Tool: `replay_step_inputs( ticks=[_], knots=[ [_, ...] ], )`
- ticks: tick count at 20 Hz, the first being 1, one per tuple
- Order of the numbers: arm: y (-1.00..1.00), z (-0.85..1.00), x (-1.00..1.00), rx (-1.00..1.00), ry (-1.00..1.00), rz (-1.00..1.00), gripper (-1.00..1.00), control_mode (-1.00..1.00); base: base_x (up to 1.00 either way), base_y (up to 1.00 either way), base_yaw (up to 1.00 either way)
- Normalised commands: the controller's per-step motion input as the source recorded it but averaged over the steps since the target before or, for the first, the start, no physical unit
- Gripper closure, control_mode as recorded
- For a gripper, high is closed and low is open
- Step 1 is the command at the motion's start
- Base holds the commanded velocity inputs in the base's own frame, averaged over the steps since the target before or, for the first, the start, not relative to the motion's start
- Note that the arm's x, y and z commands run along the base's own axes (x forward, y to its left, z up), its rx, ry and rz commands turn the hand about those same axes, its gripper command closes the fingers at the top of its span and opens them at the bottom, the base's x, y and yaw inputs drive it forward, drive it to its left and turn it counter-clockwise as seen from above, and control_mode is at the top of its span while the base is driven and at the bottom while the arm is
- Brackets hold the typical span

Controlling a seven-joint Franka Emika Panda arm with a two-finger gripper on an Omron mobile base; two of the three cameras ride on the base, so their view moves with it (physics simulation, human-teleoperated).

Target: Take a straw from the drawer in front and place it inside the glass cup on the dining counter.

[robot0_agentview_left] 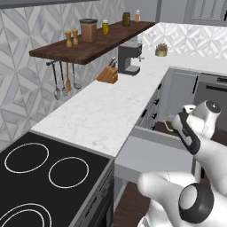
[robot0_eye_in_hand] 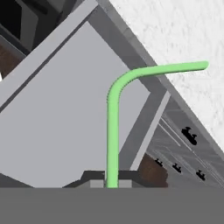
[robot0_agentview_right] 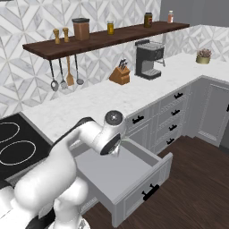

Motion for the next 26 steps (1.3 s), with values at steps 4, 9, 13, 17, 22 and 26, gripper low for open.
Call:
replay_step_inputs(
  ticks=[4,9,13,17,22,26],
  knots=[
    [0.06,1.0,-0.02,0.12,-0.18,-0.23,1.0,-1.0,0.0,0.0,0.0],
    [0.18,1.0,-0.15,0.13,-0.11,-0.28,1.0,-1.0,0.0,0.0,0.0],
    [0.32,0.91,-0.22,0.15,-0.14,-0.25,1.0,-1.0,0.0,0.0,0.0],
    [0.38,0.76,-0.32,0.18,-0.15,-0.18,1.0,-1.0,0.0,0.0,0.0],
    [0.29,0.62,-0.43,0.21,-0.11,-0.12,1.0,-1.0,0.0,0.0,0.0],
    [0.16,0.48,-0.6,0.17,-0.13,-0.02,1.0,-1.0,0.0,0.0,0.0]
  ],
)
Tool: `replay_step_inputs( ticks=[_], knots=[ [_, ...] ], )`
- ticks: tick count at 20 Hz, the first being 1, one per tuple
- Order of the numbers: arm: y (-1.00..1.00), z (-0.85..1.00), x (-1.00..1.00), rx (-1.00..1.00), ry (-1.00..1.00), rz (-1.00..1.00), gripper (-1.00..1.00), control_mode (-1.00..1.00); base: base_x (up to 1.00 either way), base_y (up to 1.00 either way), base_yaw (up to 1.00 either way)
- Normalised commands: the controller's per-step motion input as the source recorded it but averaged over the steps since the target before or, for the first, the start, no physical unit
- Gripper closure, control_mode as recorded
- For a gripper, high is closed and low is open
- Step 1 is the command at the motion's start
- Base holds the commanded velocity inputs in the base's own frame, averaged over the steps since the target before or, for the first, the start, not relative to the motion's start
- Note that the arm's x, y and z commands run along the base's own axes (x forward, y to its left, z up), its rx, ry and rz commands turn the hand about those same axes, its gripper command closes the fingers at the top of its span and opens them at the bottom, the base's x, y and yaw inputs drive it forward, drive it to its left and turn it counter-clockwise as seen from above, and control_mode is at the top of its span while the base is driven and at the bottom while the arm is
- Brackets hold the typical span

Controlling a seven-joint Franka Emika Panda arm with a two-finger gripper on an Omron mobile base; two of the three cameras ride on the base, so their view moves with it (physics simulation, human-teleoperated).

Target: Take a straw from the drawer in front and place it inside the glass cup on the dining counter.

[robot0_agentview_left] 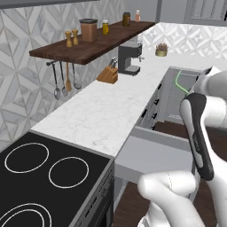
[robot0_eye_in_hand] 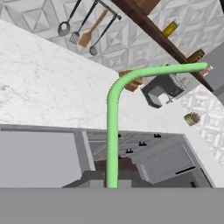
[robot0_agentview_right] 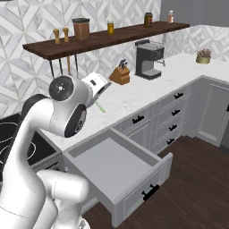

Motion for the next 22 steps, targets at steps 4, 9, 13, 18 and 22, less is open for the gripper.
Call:
replay_step_inputs(
  ticks=[4,9,13,18,22],
  knots=[
    [0.19,0.53,-0.57,0.12,-0.08,-0.02,1.0,-1.0,0.0,0.0,0.0],
    [0.23,0.51,-0.33,0.01,-0.01,-0.11,1.0,-1.0,0.0,0.0,0.0],
    [0.11,0.15,-0.28,-0.01,0.0,-0.07,1.0,-1.0,0.0,0.0,0.0],
    [0.04,-0.01,-0.02,-0.01,0.0,0.0,1.0,1.0,-0.31,0.14,0.03],
    [0.0,0.0,0.0,0.0,0.0,0.0,1.0,1.0,-0.83,0.04,-0.08]
  ],
)
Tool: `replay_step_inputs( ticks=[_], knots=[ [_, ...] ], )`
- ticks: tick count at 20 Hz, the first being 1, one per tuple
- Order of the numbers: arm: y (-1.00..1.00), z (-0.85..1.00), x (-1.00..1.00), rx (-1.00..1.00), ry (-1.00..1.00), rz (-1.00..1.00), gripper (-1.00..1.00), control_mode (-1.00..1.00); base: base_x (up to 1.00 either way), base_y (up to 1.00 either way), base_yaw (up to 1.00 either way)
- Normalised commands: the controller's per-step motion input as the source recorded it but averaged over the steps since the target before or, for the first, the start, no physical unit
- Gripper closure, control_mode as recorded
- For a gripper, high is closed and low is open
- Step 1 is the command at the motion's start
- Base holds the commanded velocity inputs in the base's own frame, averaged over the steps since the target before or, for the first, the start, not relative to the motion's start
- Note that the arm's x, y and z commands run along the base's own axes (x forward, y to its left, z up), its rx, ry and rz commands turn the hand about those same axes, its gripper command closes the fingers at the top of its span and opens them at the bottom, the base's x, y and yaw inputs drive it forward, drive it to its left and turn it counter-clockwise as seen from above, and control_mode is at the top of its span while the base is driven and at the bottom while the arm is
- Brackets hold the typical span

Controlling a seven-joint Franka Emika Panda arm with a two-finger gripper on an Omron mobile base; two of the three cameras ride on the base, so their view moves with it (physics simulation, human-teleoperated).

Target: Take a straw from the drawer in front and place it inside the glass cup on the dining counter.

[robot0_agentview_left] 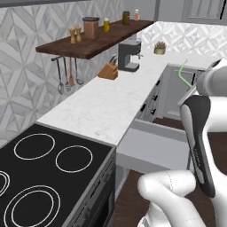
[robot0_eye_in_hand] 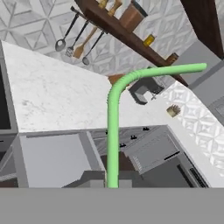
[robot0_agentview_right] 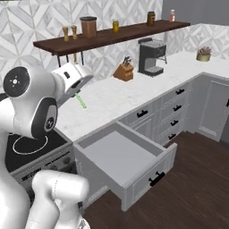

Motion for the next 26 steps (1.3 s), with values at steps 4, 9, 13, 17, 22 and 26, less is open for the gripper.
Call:
replay_step_inputs(
  ticks=[4,9,13,17,22,26],
  knots=[
    [0.0,0.0,0.0,0.0,0.0,0.0,1.0,1.0,-0.97,0.0,-0.34],
    [0.0,0.0,0.0,0.0,0.0,0.0,1.0,1.0,-1.0,-0.09,-0.45],
    [0.0,0.0,0.0,0.0,0.0,0.0,1.0,1.0,-0.88,-0.21,-0.49],
    [0.0,0.0,0.0,0.0,0.0,0.0,1.0,1.0,-0.71,-0.29,-0.52],
    [0.0,0.0,0.0,0.0,0.0,0.0,1.0,1.0,-0.57,-0.34,-0.54],
    [0.0,0.0,0.0,0.0,0.0,0.0,1.0,1.0,-0.33,-0.5,-0.54]
  ],
)
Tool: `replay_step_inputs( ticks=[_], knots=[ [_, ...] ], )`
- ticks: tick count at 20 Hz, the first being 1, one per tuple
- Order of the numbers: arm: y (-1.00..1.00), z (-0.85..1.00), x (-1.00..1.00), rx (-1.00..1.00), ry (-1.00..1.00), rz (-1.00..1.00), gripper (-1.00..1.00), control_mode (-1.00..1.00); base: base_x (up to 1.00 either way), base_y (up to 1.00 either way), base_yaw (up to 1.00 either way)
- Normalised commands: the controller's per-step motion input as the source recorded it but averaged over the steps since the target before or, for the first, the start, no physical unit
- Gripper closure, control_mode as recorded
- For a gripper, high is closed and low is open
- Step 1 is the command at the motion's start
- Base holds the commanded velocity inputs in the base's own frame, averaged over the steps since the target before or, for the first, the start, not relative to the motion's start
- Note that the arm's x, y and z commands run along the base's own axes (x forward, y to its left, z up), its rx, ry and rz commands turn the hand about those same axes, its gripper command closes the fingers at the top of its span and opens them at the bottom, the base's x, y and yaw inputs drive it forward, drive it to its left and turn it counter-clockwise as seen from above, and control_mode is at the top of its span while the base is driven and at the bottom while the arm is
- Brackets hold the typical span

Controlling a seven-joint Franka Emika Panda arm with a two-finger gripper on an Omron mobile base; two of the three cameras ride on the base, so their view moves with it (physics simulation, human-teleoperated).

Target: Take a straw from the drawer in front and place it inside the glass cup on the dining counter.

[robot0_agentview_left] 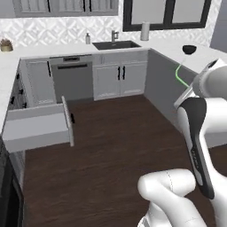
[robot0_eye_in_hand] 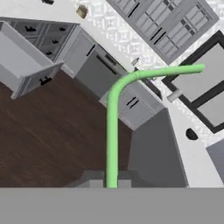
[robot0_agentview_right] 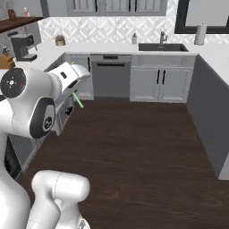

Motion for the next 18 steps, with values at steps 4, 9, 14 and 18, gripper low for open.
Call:
replay_step_inputs(
  ticks=[4,9,14,18],
  knots=[
    [0.0,0.0,0.0,0.0,0.0,0.0,1.0,1.0,-0.06,-0.65,-0.49],
    [0.0,0.0,0.0,0.0,0.0,0.0,1.0,1.0,0.31,-0.73,-0.44],
    [0.0,0.0,0.0,0.0,0.0,0.0,1.0,1.0,0.62,-0.69,-0.39],
    [0.0,0.0,0.0,0.0,0.0,0.0,1.0,1.0,0.79,-0.59,-0.32]
  ],
)
